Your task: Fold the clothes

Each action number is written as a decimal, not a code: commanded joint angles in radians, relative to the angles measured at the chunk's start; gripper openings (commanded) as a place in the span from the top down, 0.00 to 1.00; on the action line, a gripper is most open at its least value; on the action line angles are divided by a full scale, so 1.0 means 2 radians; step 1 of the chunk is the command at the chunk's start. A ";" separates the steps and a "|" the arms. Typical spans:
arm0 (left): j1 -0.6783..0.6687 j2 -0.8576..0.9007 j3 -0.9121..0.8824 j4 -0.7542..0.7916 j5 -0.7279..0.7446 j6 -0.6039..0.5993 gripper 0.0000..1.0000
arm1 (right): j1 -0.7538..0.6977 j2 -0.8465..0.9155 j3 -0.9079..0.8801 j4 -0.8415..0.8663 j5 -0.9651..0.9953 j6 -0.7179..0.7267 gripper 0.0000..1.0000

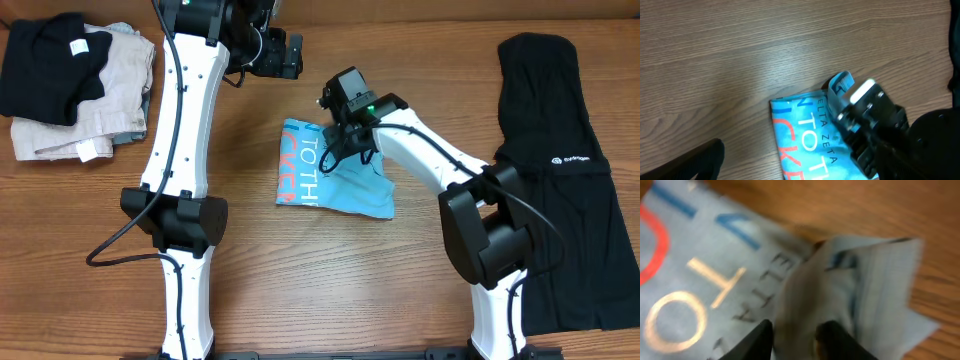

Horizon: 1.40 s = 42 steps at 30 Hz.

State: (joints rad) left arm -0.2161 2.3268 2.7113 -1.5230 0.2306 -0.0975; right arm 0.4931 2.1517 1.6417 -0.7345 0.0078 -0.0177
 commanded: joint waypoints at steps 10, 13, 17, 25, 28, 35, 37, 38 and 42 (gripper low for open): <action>-0.010 0.004 -0.059 0.000 0.004 0.007 0.03 | -0.084 0.002 0.003 -0.061 0.039 0.055 0.65; -0.018 0.004 -0.089 0.001 0.005 0.008 0.06 | -0.101 0.002 0.011 -0.095 0.023 0.064 0.61; -0.038 0.004 -0.136 0.008 0.005 0.008 0.09 | -0.129 0.001 0.064 -0.171 -0.053 0.064 0.37; -0.101 0.004 -0.208 0.011 0.002 0.042 0.10 | -0.175 -0.002 0.245 -0.334 -0.094 0.063 0.18; -0.123 0.004 -0.239 0.021 0.002 0.060 0.10 | -0.187 -0.002 0.280 -0.359 -0.091 0.063 0.05; -0.160 0.004 -0.350 0.076 0.003 0.069 0.09 | -0.212 -0.001 0.286 -0.367 -0.091 0.064 0.03; -0.164 0.004 -0.375 0.096 0.001 0.074 0.09 | -0.215 -0.001 0.286 -0.367 -0.091 0.063 0.03; -0.164 0.004 -0.386 0.106 -0.001 0.075 0.09 | -0.216 -0.001 0.286 -0.368 -0.091 0.063 0.03; -0.161 0.004 -0.419 0.136 -0.038 0.083 0.05 | -0.216 -0.001 0.286 -0.369 -0.091 0.063 0.03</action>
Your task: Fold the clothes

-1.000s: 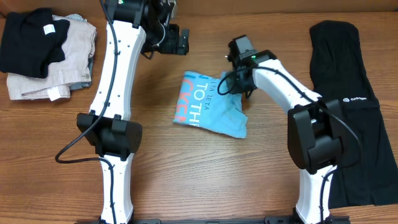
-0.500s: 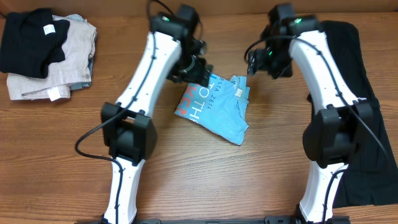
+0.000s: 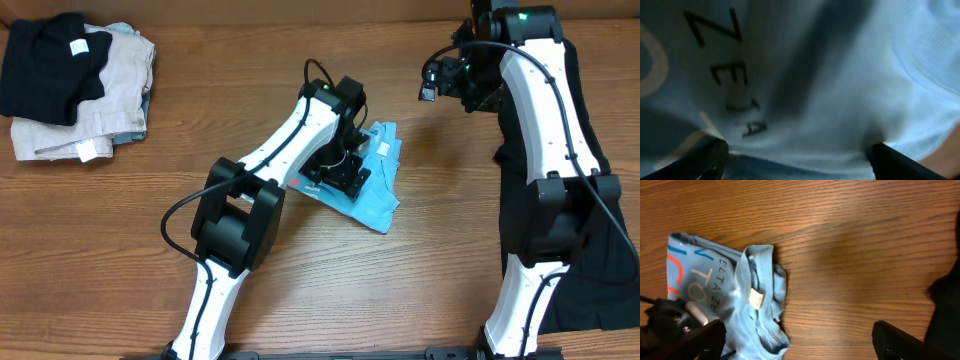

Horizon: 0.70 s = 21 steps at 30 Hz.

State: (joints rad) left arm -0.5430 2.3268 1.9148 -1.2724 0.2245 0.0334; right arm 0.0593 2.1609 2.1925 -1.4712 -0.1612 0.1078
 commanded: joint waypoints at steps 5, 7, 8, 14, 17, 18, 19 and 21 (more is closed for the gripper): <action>0.019 0.004 -0.036 0.031 -0.141 0.017 0.00 | 0.001 -0.006 0.010 0.000 -0.006 0.000 0.02; 0.037 0.004 -0.037 0.036 -0.177 0.017 0.00 | 0.001 -0.006 0.010 -0.001 -0.006 0.000 0.02; 0.046 0.004 -0.037 0.039 -0.187 0.018 0.00 | 0.001 -0.006 0.010 -0.001 -0.006 0.000 0.01; 0.101 0.004 -0.026 0.051 -0.211 0.030 0.00 | 0.001 -0.006 0.010 0.002 -0.006 -0.001 0.00; 0.108 0.003 0.018 0.024 -0.193 0.037 0.00 | 0.001 -0.006 0.010 0.009 -0.006 -0.001 0.00; 0.107 0.003 0.038 0.011 -0.190 0.042 0.00 | 0.001 -0.006 0.010 0.010 -0.006 -0.001 0.00; 0.104 0.003 0.059 -0.002 -0.190 0.041 0.00 | 0.001 -0.006 0.010 0.011 -0.006 -0.001 0.00; 0.096 0.002 0.109 -0.027 -0.168 0.037 0.00 | 0.001 -0.006 0.010 0.013 -0.006 -0.001 0.00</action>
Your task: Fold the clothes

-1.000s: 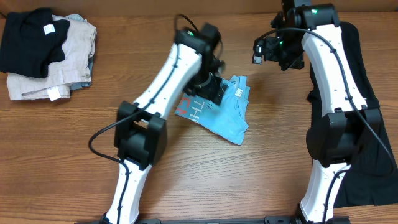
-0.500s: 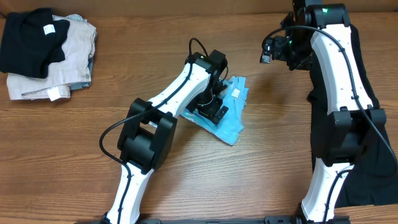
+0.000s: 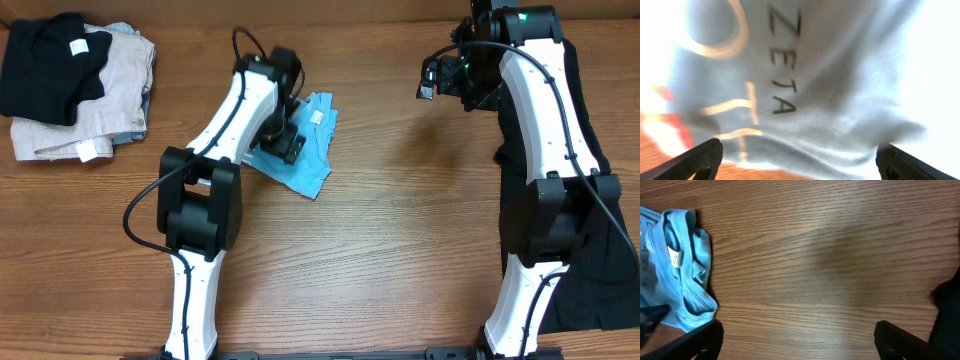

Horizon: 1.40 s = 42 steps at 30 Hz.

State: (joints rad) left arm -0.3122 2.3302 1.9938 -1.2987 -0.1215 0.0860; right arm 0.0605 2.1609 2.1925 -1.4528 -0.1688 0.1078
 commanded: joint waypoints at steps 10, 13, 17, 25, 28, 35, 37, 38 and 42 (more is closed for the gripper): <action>-0.065 0.002 0.104 0.017 0.100 -0.043 0.00 | -0.001 -0.006 0.010 0.009 -0.002 -0.001 0.00; -0.070 0.002 0.068 0.042 0.100 -0.076 0.00 | -0.002 -0.006 0.010 0.012 -0.002 -0.001 0.00; -0.079 0.002 0.015 0.084 0.080 -0.093 0.00 | -0.002 -0.006 0.010 0.017 -0.003 -0.001 0.00; -0.081 0.002 -0.052 0.167 0.022 -0.108 0.00 | -0.002 -0.006 0.010 0.017 -0.002 -0.001 0.00; -0.083 0.002 -0.075 0.184 0.022 -0.108 0.00 | -0.002 -0.006 0.010 0.017 -0.002 -0.001 0.00; -0.083 0.002 -0.089 0.184 0.018 -0.107 0.45 | -0.002 -0.006 0.010 0.025 -0.002 -0.001 0.00; -0.081 0.002 -0.089 0.184 0.005 -0.107 0.63 | -0.002 -0.006 0.010 0.027 -0.002 -0.001 0.00; -0.081 0.002 -0.089 0.184 -0.006 -0.107 0.72 | -0.002 -0.006 0.010 0.027 -0.002 -0.001 0.00; -0.074 0.000 -0.081 0.171 -0.046 -0.107 0.96 | -0.002 -0.006 0.010 0.027 -0.002 -0.001 0.00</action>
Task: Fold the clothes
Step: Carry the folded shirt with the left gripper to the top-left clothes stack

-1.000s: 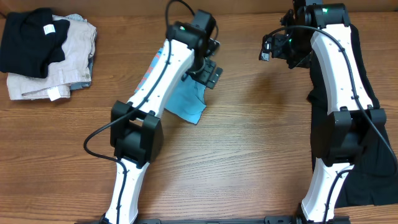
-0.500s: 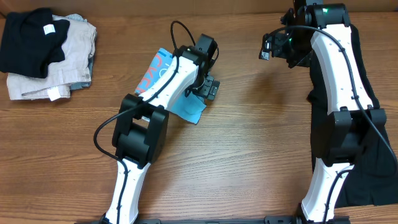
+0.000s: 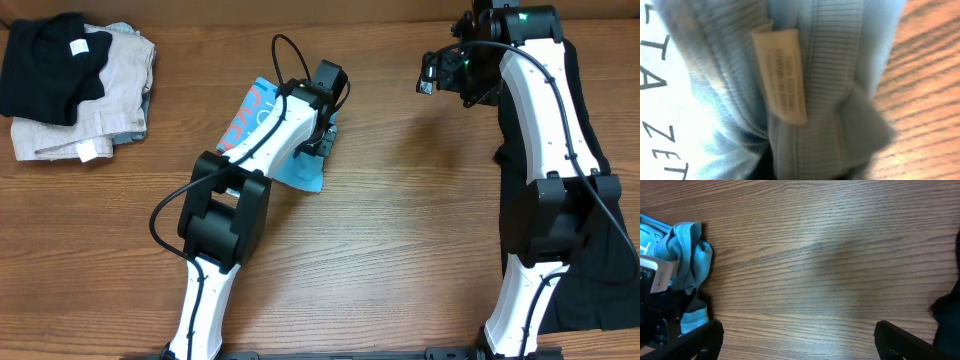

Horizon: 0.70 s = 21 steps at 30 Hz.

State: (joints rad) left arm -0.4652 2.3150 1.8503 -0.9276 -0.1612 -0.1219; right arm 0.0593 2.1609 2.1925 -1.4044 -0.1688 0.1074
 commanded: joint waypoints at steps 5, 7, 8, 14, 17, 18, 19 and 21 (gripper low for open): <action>0.029 -0.010 0.090 -0.116 -0.084 -0.003 0.96 | -0.002 -0.006 0.010 0.006 -0.003 -0.001 0.00; 0.041 -0.020 0.142 -0.153 -0.095 0.001 0.96 | -0.002 -0.006 0.010 0.005 -0.003 -0.001 0.00; 0.049 -0.025 0.173 -0.174 -0.095 0.011 0.96 | -0.002 -0.006 0.010 0.004 -0.003 -0.001 0.00; 0.097 -0.047 0.342 -0.262 -0.097 0.050 0.96 | -0.002 -0.006 0.010 0.004 -0.003 -0.001 0.00; 0.126 -0.059 0.410 -0.268 -0.153 0.050 0.96 | -0.002 -0.006 0.010 0.004 -0.002 -0.001 0.02; 0.134 -0.060 0.424 -0.266 -0.175 0.053 0.96 | -0.002 -0.006 0.010 0.004 -0.003 -0.001 0.02; 0.144 -0.064 0.440 -0.260 -0.196 0.069 0.96 | -0.002 -0.006 0.010 0.006 -0.003 -0.001 0.03; 0.167 -0.073 0.457 -0.250 -0.199 0.087 0.96 | -0.001 -0.006 0.010 0.006 -0.005 -0.001 0.03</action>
State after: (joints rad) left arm -0.1894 2.2398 2.6827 -1.4456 -0.4267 -0.0231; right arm 0.0597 2.1609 2.1925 -1.3987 -0.1692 0.1074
